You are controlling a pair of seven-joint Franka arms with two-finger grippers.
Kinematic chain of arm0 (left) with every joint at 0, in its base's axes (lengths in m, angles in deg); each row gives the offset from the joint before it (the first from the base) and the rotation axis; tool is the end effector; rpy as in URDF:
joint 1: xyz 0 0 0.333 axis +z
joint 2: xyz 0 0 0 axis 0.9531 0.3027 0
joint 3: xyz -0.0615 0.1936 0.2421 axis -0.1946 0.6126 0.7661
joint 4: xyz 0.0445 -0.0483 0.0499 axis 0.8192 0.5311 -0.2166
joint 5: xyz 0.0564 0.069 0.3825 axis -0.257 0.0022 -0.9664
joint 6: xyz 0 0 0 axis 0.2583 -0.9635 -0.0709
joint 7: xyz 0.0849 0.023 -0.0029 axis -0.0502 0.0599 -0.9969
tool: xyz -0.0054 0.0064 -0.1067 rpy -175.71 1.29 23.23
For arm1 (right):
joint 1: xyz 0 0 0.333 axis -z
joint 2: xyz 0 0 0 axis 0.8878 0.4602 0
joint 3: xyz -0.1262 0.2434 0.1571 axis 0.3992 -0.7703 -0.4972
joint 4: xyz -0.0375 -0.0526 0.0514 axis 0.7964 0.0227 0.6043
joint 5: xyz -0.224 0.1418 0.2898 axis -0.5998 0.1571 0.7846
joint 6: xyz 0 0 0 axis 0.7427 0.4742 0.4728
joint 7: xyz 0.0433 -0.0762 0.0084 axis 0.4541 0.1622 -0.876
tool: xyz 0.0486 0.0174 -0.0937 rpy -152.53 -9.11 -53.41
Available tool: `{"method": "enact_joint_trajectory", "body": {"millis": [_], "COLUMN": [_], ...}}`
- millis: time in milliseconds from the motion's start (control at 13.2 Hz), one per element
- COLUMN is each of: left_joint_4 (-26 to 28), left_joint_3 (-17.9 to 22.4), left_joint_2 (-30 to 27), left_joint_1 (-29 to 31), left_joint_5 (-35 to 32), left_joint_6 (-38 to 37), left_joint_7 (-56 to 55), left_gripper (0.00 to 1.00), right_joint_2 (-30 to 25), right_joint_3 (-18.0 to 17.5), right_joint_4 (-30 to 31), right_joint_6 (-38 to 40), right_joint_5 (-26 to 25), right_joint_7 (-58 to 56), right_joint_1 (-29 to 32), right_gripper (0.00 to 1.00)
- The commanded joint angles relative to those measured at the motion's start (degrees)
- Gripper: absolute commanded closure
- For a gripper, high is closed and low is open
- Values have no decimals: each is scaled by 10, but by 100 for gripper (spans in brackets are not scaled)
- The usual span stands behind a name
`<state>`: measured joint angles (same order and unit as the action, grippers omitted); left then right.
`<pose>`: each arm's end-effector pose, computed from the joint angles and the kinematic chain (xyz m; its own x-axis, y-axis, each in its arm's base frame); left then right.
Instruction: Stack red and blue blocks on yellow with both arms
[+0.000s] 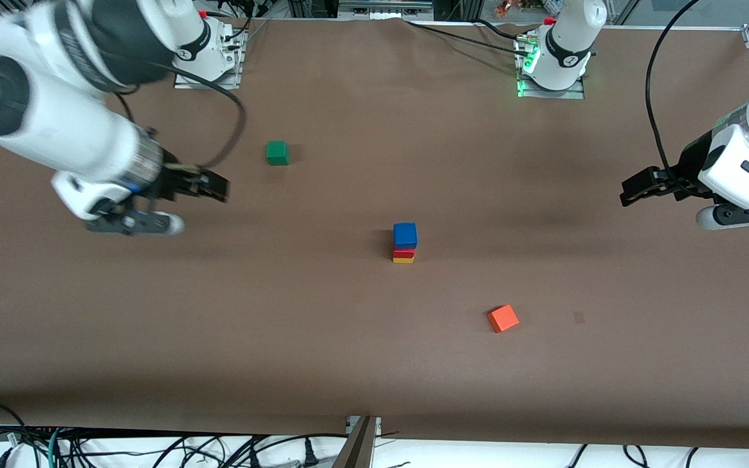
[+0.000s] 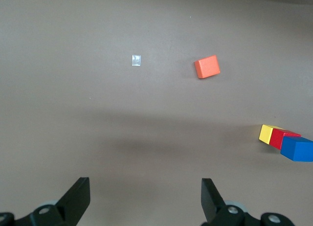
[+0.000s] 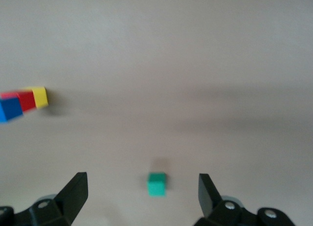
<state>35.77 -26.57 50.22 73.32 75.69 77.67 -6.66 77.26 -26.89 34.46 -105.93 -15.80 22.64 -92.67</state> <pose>0.6046 -0.0605 0.5857 0.9866 0.1544 -0.0533 0.1569 -0.9864 0.0482 0.6016 0.1891 0.5633 0.9888 -0.0168 -0.1486 -0.0288 -0.9965 -0.0790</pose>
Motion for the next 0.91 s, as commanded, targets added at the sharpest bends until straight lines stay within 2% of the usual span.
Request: {"method": "enact_joint_trajectory", "body": {"millis": [0,152,380,456,608,684,835], "left_joint_4": [-15,-15,-15,-15,-15,-15,-15], "left_joint_3": [1,1,1,1,1,2,1], "left_joint_2": [7,7,8,8,8,8,8], "left_joint_1": [-3,-3,-4,-4,-4,-4,-4], "left_joint_5": [-10,-10,-10,-9,-9,-10,-10], "left_joint_6": [-5,-5,-5,-5,-5,-4,-5], "left_joint_7": [9,9,9,9,9,9,9], "left_gripper": [0,0,0,0,0,0,0], "right_joint_2": [-57,-87,-141,-155,-182,-192,-202], "right_joint_3": [7,-12,-50,-70,-133,-143,-141], "right_joint_4": [46,71,127,140,160,168,179], "right_joint_6": [32,32,22,22,22,21,16], "right_joint_5": [-40,-88,-110,-112,-117,-118,-119], "right_joint_7": [-32,-37,-45,-58,-73,-87,-97], "right_joint_1": [-10,-10,32,61,132,148,152], "right_gripper": [0,0,0,0,0,0,0]}}
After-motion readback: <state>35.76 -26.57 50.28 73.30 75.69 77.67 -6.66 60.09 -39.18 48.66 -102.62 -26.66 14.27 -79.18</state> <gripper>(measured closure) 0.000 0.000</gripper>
